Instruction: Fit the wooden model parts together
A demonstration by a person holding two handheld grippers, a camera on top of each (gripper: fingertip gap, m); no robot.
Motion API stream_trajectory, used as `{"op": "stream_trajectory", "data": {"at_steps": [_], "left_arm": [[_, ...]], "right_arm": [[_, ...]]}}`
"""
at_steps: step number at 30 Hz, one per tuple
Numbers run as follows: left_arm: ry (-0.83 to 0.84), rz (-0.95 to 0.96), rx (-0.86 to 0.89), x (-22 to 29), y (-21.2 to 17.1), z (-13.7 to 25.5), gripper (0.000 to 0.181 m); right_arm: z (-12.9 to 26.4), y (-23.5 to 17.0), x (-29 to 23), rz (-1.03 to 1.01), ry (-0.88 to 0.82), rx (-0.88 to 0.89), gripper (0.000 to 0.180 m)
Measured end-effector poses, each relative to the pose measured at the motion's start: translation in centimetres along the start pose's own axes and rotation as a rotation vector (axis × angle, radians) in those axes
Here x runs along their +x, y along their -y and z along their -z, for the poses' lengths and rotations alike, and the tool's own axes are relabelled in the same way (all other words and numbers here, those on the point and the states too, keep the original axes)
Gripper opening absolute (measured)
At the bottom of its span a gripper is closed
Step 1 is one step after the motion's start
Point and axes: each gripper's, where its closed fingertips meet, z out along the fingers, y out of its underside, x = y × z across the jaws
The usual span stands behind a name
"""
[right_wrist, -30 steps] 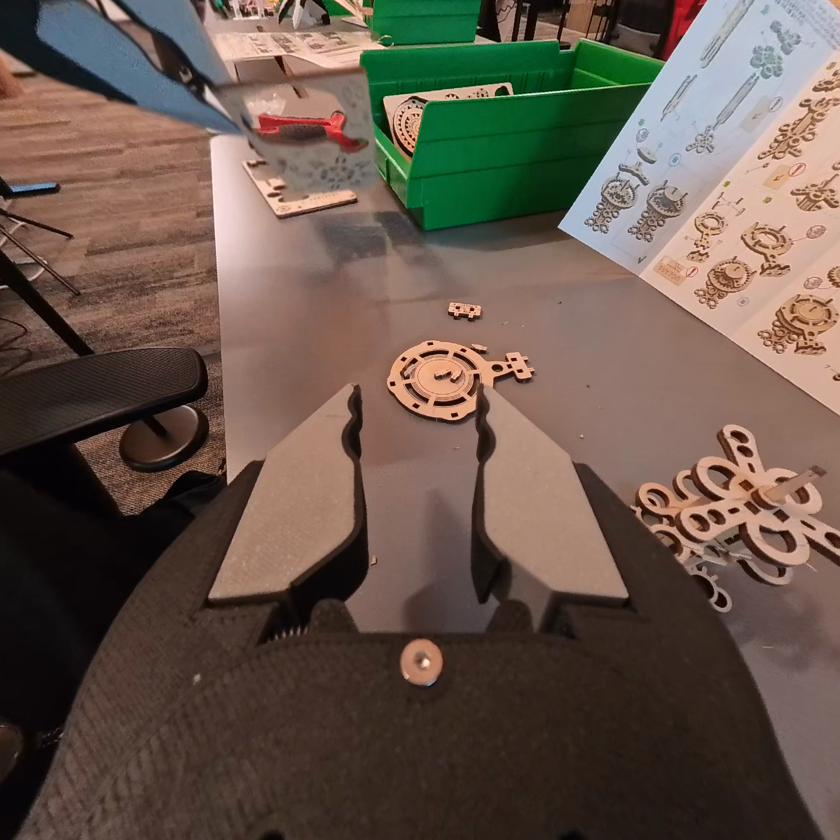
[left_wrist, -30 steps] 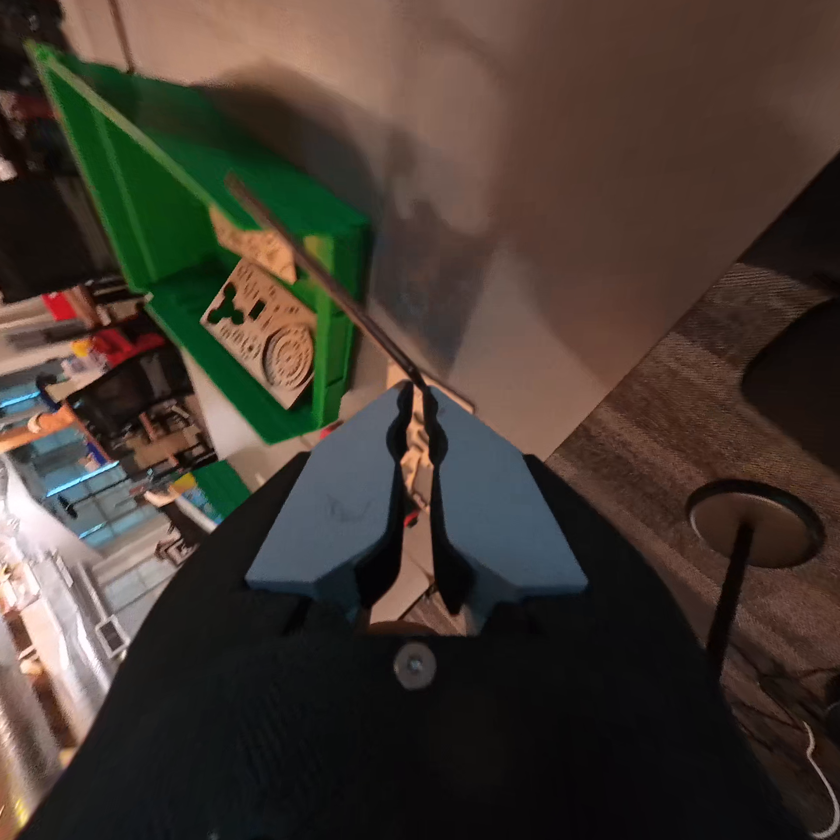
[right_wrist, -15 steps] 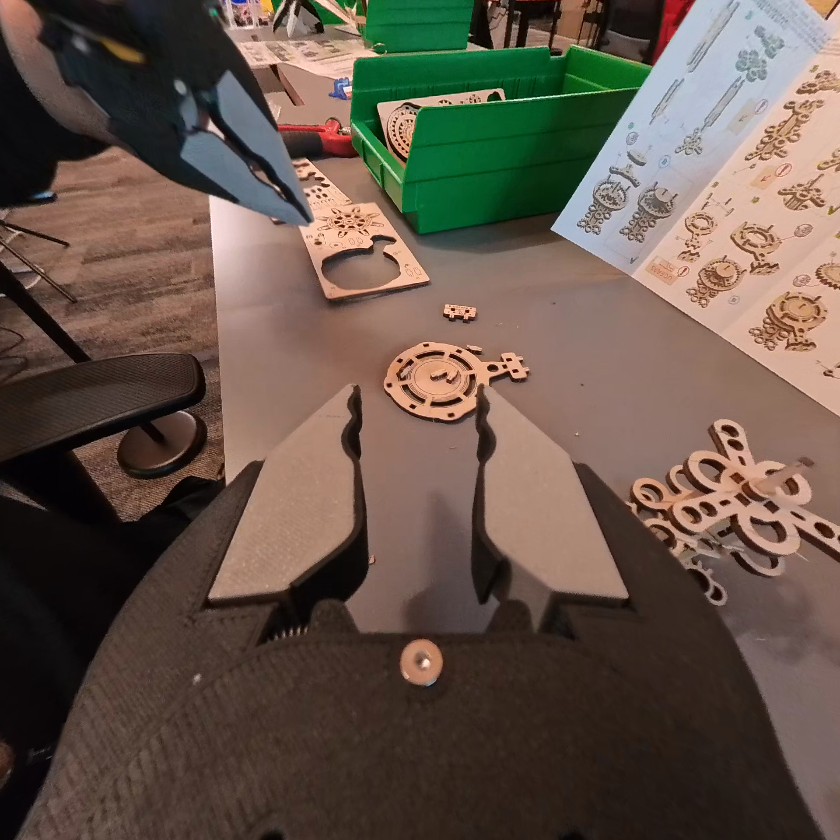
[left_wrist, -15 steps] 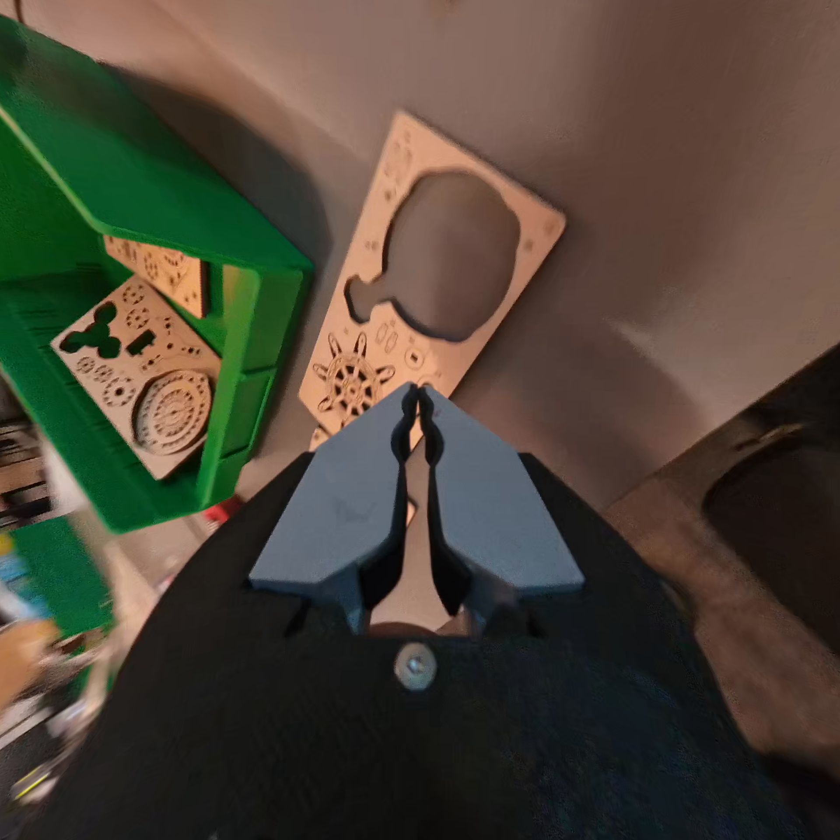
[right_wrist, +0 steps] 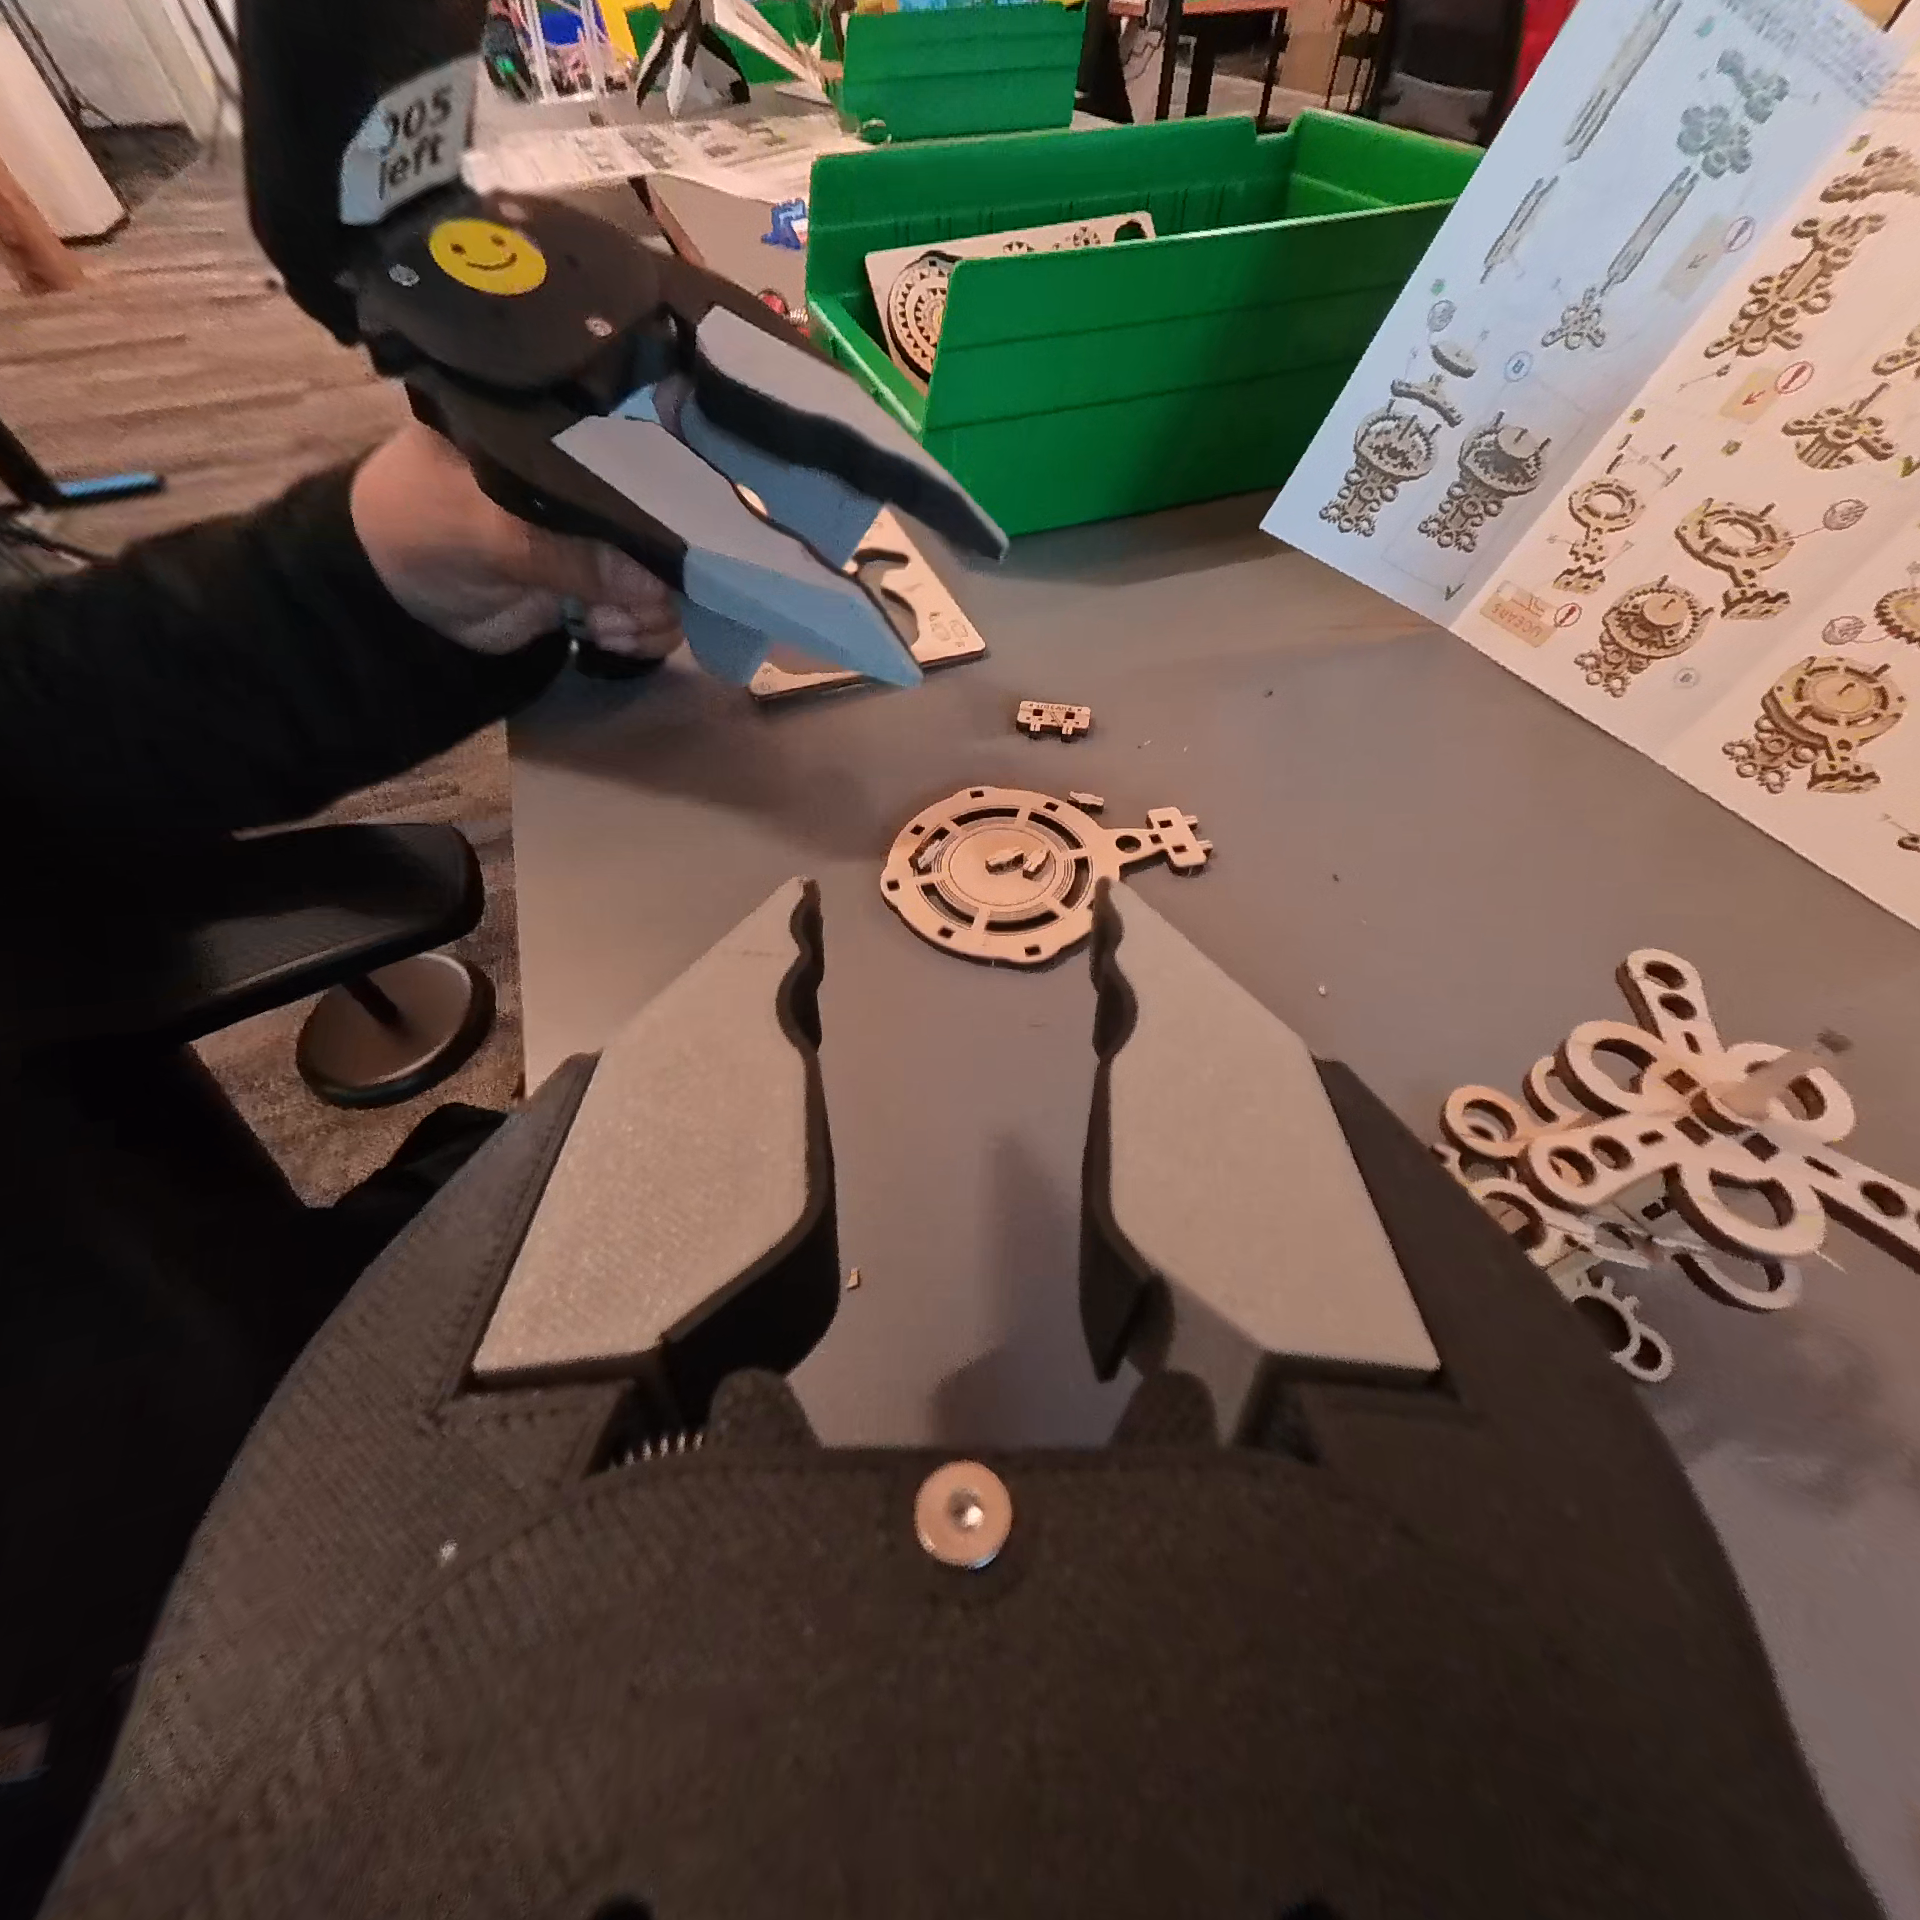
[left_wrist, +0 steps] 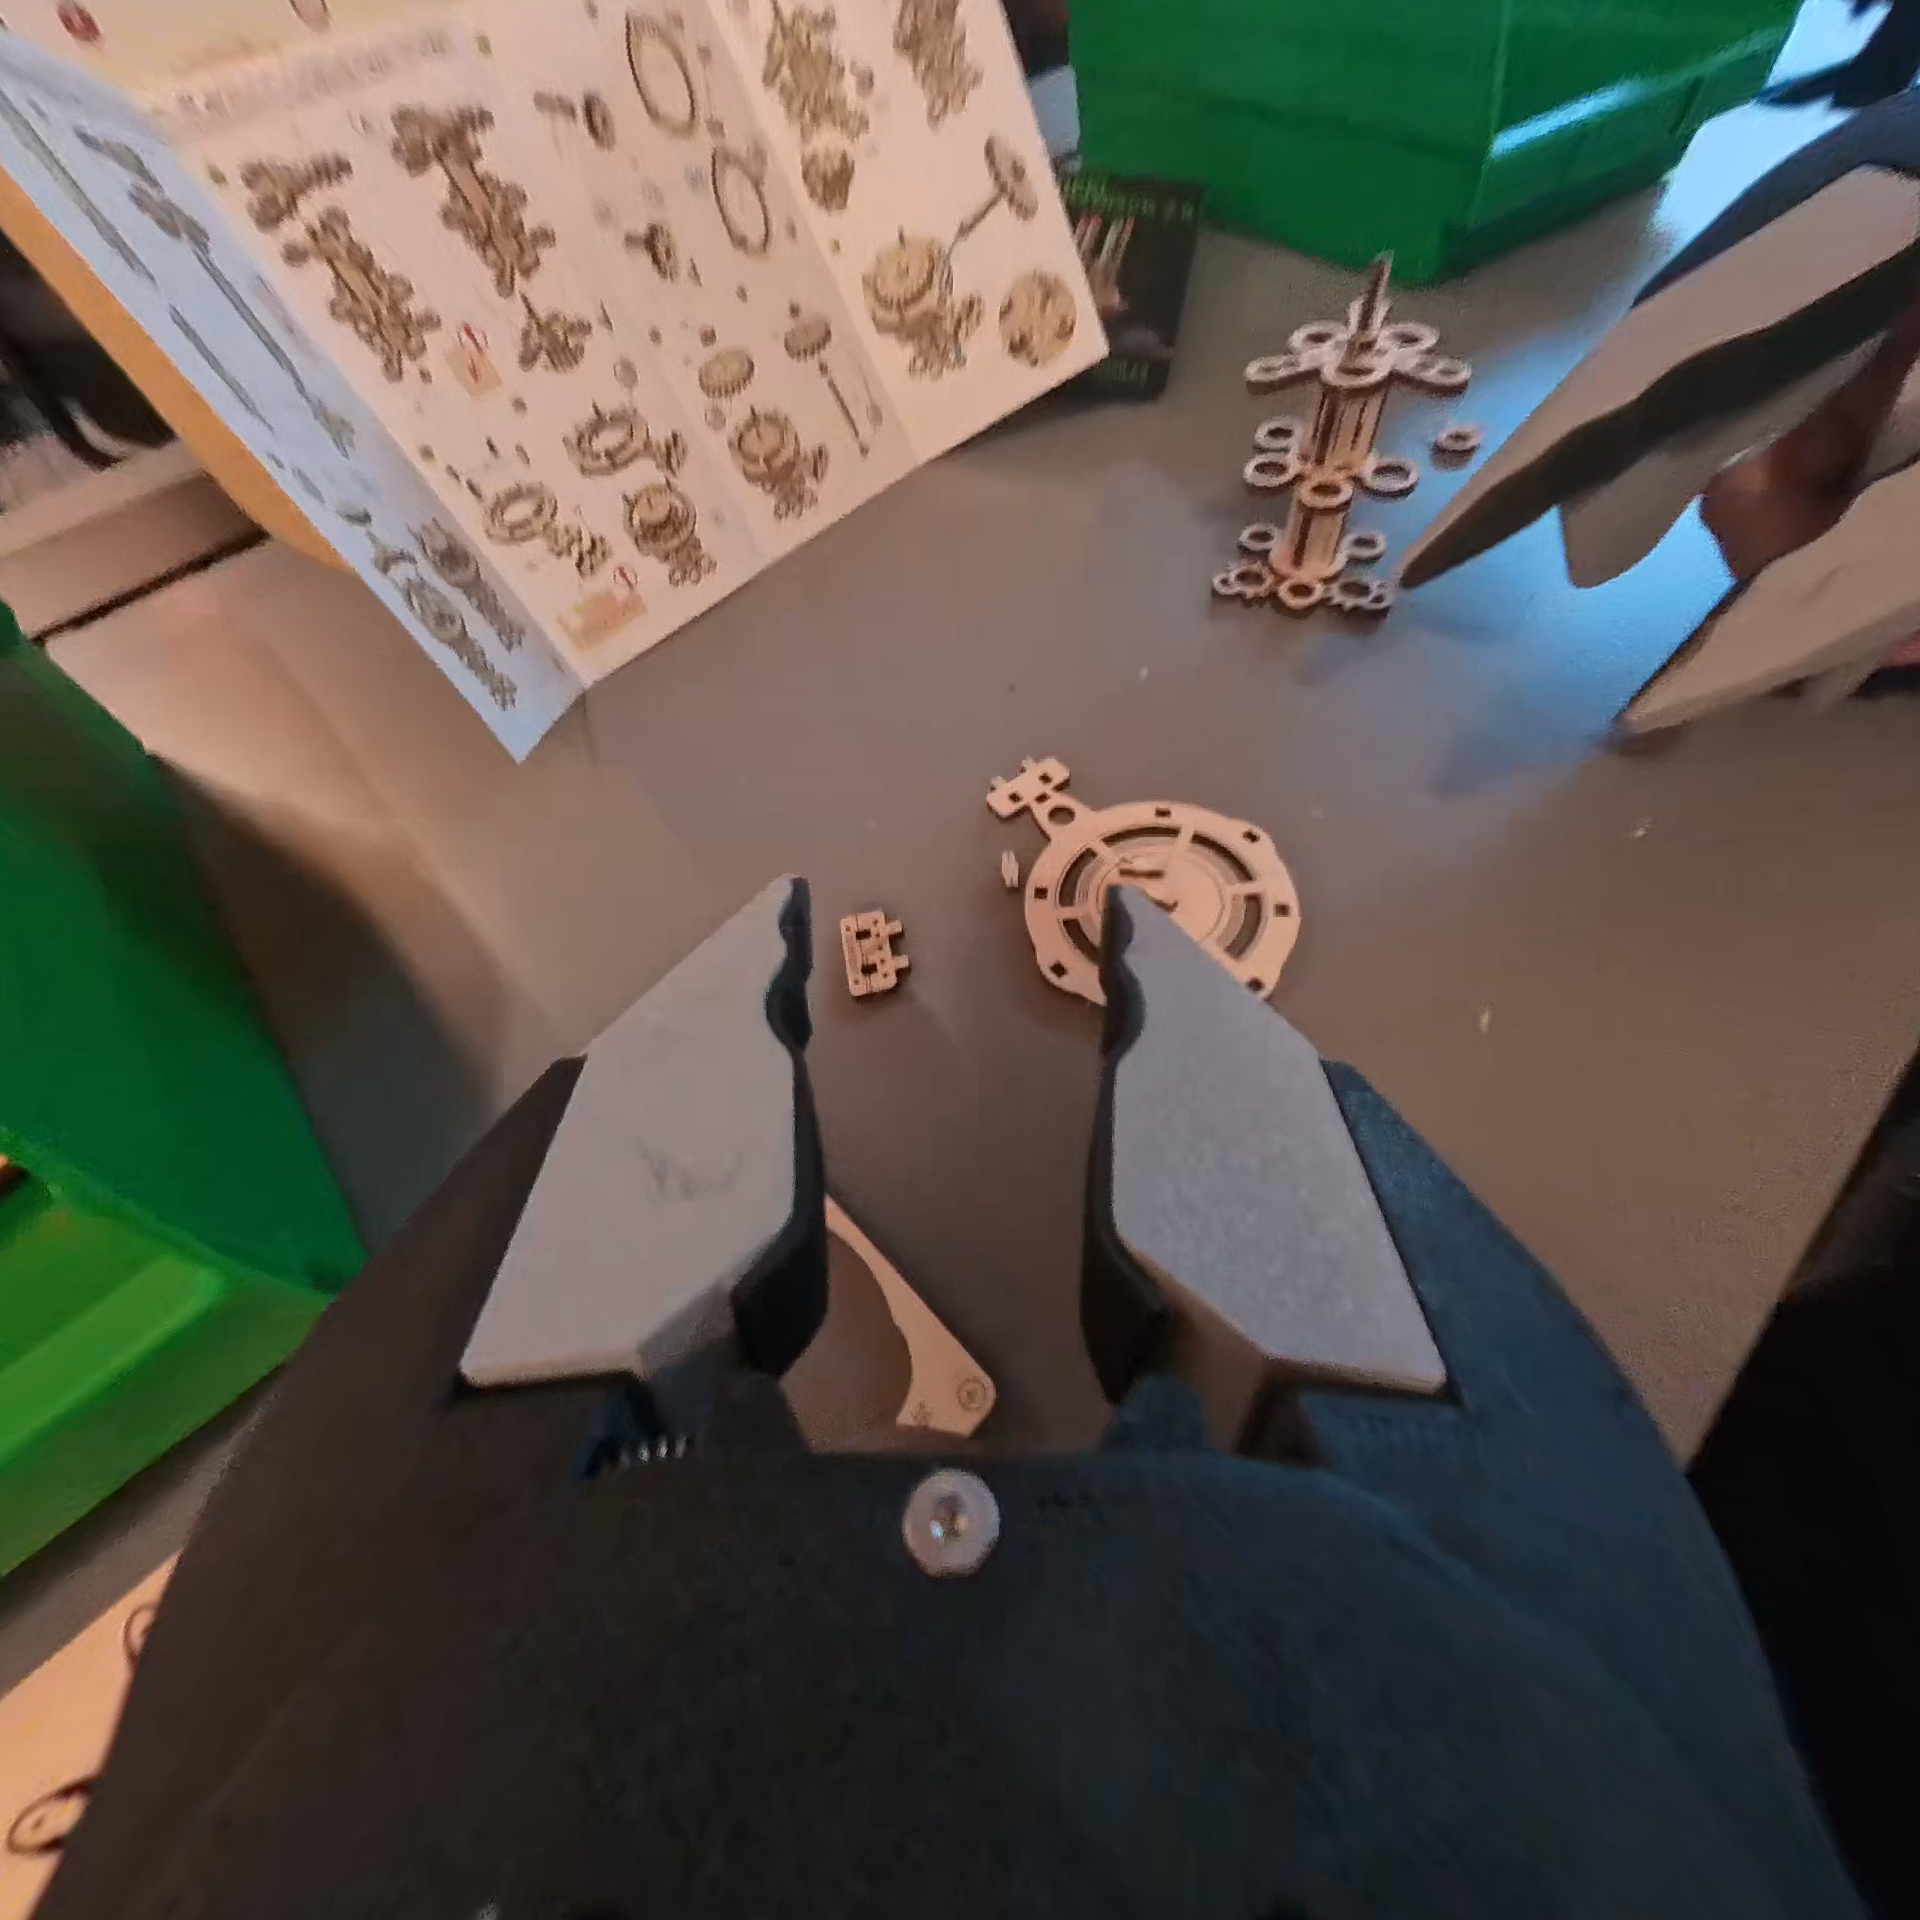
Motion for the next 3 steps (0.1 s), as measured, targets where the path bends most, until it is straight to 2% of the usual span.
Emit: {"op": "stream_trajectory", "data": {"at_steps": [1,3], "left_arm": [[-0.014,-0.005,0.041,0.1,0.5,0.3,0.053],[-0.005,-0.029,0.166,0.1,2.0,1.5,0.050]], "right_arm": [[0.1,0.1,0.0,-0.003,-0.001,0.010,0.048],[0.2,0.3,0.2,-0.019,0.002,0.025,0.048]]}}
